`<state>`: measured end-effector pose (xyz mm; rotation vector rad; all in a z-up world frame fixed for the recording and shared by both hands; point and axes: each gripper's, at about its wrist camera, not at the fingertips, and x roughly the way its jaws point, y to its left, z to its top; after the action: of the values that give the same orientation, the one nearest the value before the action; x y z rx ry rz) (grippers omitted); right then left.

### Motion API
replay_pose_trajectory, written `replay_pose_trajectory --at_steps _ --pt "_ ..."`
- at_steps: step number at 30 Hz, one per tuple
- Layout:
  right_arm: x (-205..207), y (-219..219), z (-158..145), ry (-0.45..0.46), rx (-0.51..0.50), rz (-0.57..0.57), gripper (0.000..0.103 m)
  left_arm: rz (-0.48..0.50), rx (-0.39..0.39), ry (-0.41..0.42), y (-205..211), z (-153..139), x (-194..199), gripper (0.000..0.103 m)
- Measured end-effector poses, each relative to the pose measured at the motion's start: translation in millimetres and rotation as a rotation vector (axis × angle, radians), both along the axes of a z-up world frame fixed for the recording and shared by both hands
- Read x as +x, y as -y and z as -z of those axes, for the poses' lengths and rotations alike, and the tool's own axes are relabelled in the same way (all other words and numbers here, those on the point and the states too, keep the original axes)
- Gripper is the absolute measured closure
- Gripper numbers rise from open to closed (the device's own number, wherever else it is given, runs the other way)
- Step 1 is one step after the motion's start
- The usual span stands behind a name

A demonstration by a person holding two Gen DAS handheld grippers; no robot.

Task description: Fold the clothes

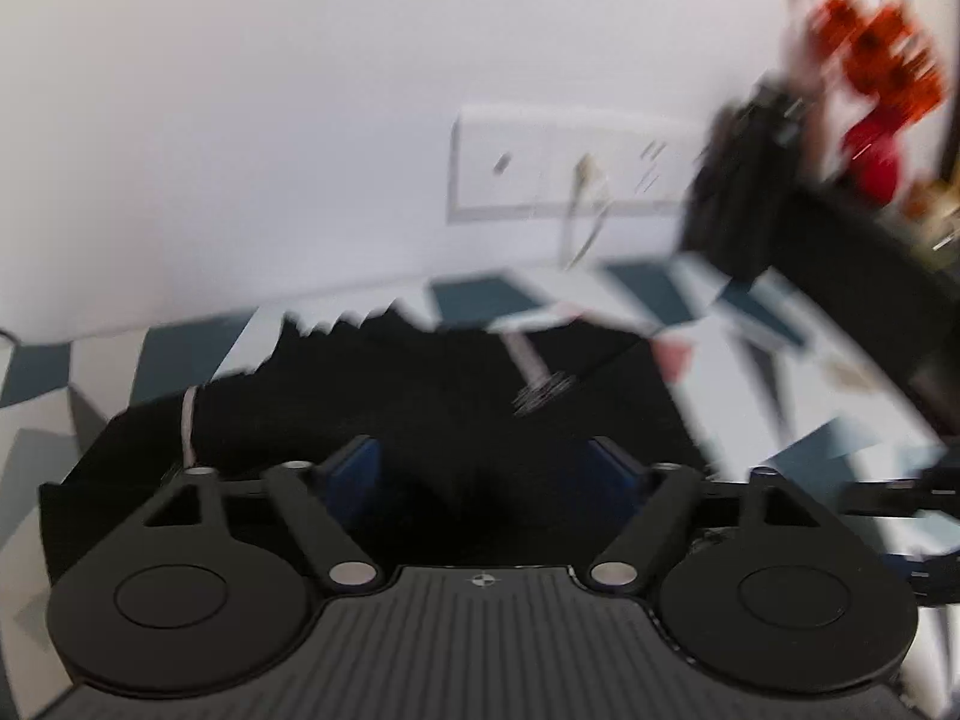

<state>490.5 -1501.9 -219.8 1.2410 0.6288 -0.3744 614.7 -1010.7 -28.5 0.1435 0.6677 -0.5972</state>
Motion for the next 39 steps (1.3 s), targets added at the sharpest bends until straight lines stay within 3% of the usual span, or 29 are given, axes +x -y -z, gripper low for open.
replay_pose_trajectory --at_steps 2,5,8,11,15,17,20,23,24,25,26,28,31,33,36,39 --pt "6.2 -2.3 -3.6 0.004 -0.039 -0.011 0.039 -0.002 -0.001 0.045 -14.1 -9.5 -8.7 0.017" --pt "26.3 -12.9 -16.5 0.02 -0.128 -0.082 0.039 -0.064 0.095 0.102 -44.3 -14.9 -19.3 0.017" --pt "58.2 -36.7 -35.4 0.04 -0.261 -0.231 0.039 -0.123 0.199 0.137 -75.5 -4.0 -33.9 0.013" --pt "96.7 -73.6 -50.2 0.094 -0.373 -0.382 0.039 -0.187 0.308 0.099 -101.0 21.4 -35.8 0.013" --pt "156.8 -112.1 -65.8 0.198 -0.349 -0.497 0.034 -0.3 0.331 0.027 -117.0 42.5 -23.1 0.013" --pt "191.1 -139.9 -69.0 0.19 -0.43 -0.574 0.032 -0.355 0.333 -0.001 -122.7 50.4 -16.6 0.013" --pt "236.5 -183.2 -58.7 0.108 -0.536 -0.722 0.033 -0.408 0.354 0.014 -122.4 53.4 -8.4 0.013" --pt "258.8 -198.7 -45.0 0.028 -0.535 -0.774 0.036 -0.458 0.362 0.016 -127.2 54.4 -1.0 0.013" --pt "260.8 -199.1 -43.3 0.015 -0.535 -0.772 0.048 -0.473 0.356 0.002 -131.2 54.6 1.5 0.013" --pt "260.4 -196.3 -43.6 0.011 -0.546 -0.759 0.072 -0.488 0.347 -0.013 -136.0 54.3 3.5 0.013" --pt "257.4 -189.8 -45.1 0.015 -0.55 -0.732 0.083 -0.504 0.334 -0.027 -141.9 54.4 6.8 0.012" --pt "235.1 -167.7 -49.3 0.053 -0.512 -0.601 0.093 -0.534 0.296 -0.075 -152.9 53.8 14.3 0.012" --pt "189.2 -119.1 -60.1 0.121 -0.469 -0.376 0.097 -0.575 0.212 -0.147 -168.3 51.3 20.1 0.012" --pt "154.6 -92.2 -61.8 0.125 -0.438 -0.253 0.099 -0.585 0.207 -0.158 -171.8 53.0 19.9 0.012" --pt "102.4 -54.4 -48.2 0.073 -0.31 -0.107 0.096 -0.575 0.216 -0.15 -171.0 55.4 18.1 0.012" --pt "64.6 -30.3 -33.9 0.074 -0.171 0.019 0.084 -0.576 0.221 -0.14 -168.1 55.8 16.1 0.012"
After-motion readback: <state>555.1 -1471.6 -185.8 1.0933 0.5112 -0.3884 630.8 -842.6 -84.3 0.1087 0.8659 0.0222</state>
